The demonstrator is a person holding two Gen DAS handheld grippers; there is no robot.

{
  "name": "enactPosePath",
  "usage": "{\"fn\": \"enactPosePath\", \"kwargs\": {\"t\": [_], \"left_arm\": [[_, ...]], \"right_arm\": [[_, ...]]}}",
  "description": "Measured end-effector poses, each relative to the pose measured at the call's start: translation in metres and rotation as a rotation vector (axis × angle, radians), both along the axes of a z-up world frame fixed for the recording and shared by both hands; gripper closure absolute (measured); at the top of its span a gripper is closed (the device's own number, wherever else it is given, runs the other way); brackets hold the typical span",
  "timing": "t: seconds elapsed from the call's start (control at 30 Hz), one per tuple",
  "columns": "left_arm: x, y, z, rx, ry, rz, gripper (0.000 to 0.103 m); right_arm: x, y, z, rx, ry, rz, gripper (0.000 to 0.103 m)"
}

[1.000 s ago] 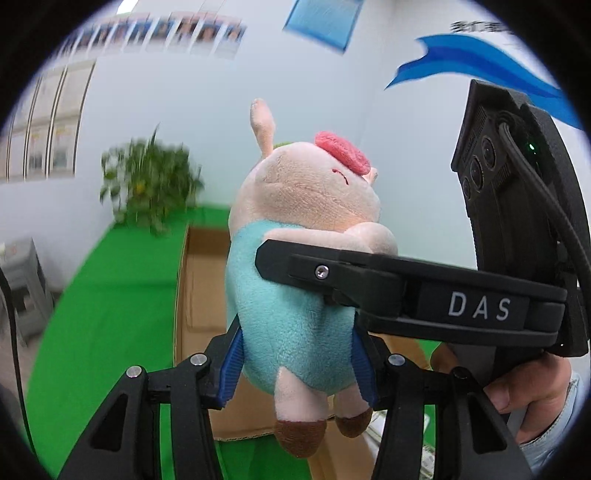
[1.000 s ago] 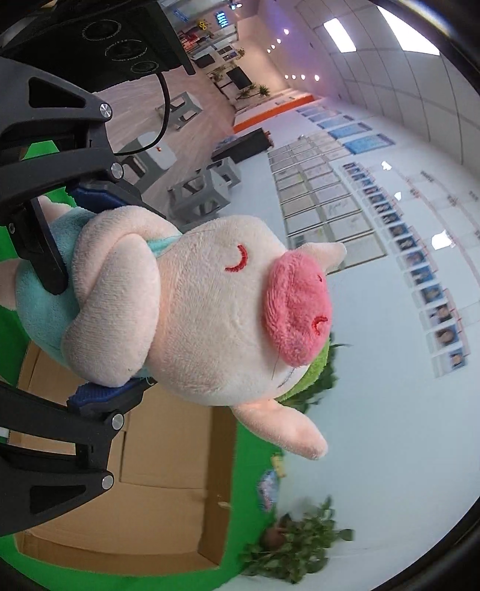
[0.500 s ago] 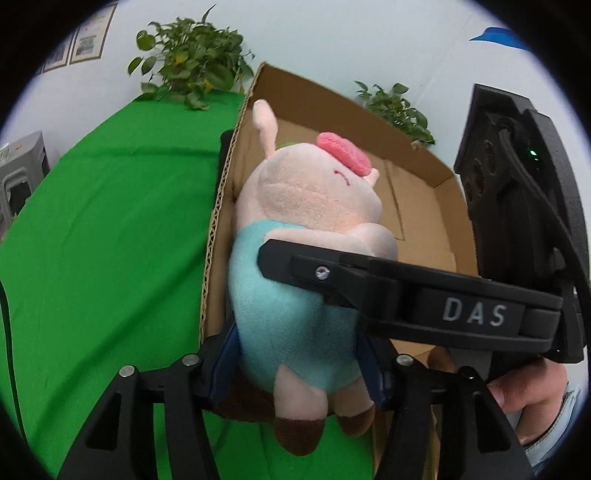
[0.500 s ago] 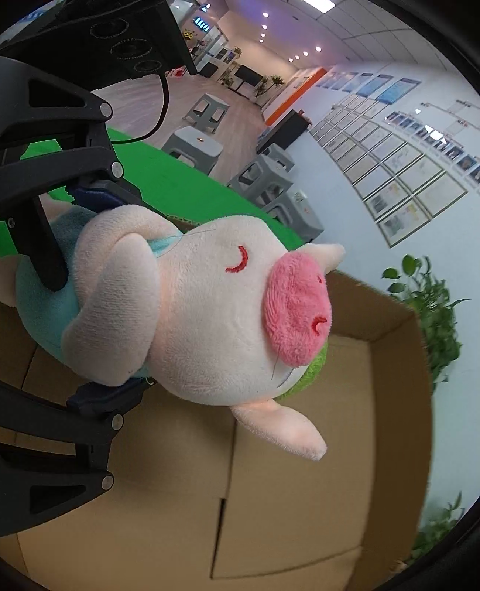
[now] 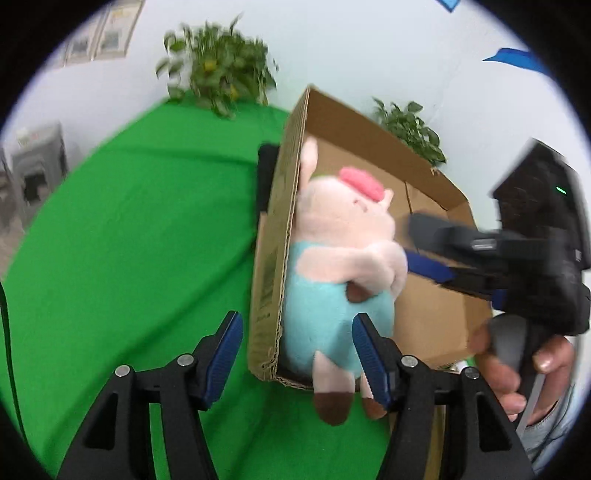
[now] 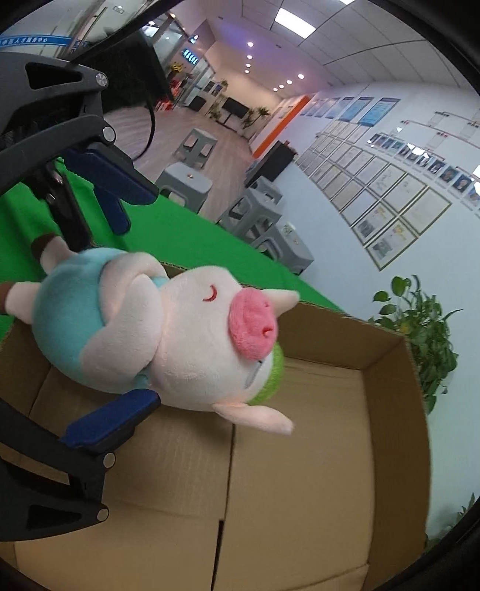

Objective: Organize objects
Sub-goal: 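Lower the plush pig into the box and open the left gripper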

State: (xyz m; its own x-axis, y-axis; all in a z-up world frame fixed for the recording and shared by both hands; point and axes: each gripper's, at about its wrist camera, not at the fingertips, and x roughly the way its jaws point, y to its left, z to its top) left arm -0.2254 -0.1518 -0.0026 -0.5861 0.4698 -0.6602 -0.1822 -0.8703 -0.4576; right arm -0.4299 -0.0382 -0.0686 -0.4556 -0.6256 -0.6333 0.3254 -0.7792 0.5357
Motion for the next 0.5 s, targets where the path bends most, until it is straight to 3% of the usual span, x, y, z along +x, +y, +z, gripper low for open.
{"fn": "enactPosePath", "kwargs": {"t": [0.13,0.2,0.3,0.37,0.5], "left_arm": [[-0.004,0.0,-0.013,0.111,-0.054,-0.063,0.04],[-0.005,0.001,-0.016,0.122,-0.059,-0.065,0.04],[-0.005,0.001,-0.017,0.129,-0.063,-0.063,0.045],[-0.002,-0.002,-0.021,0.122,-0.077,-0.052,0.059],[0.003,0.0,-0.016,0.104,-0.062,-0.039,0.063]], "right_arm": [[0.032,0.031,0.022,0.004,0.04,-0.042,0.002],[0.059,0.06,0.039,0.018,0.077,-0.066,0.002],[0.116,0.129,0.056,0.073,0.124,-0.192,0.002],[0.15,0.186,0.056,0.157,0.153,-0.318,0.002],[0.179,0.263,0.051,0.383,0.156,-0.525,0.002]]}}
